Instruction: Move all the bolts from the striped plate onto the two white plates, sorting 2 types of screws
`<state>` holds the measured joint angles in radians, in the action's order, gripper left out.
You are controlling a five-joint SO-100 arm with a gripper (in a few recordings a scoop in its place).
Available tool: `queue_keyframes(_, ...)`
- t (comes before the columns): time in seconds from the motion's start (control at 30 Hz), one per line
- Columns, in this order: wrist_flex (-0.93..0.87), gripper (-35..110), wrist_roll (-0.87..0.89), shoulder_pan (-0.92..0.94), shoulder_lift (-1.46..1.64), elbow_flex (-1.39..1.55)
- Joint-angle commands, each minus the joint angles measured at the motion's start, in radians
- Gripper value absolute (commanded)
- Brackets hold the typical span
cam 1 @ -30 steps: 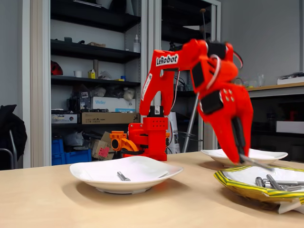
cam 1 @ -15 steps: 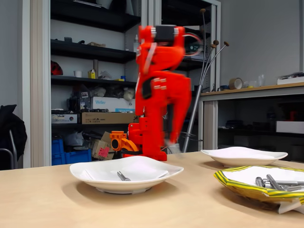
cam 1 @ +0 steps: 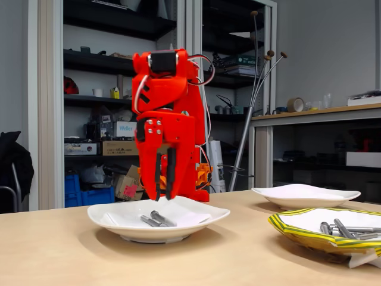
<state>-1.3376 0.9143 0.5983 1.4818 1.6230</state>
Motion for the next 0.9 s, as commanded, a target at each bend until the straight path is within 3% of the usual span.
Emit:
queue_keyframes(0.0, 0.02, 12, 0.006, -0.046, 0.071, 0.02)
queue_keyframes(0.53, 0.434, 13, 0.48, -0.469, -0.239, -0.23)
queue_keyframes(0.77, 0.571, 10, 0.466, -0.506, -0.233, -0.241)
queue_keyframes(0.87, 0.669, 11, 0.568, -0.52, -0.213, -0.218)
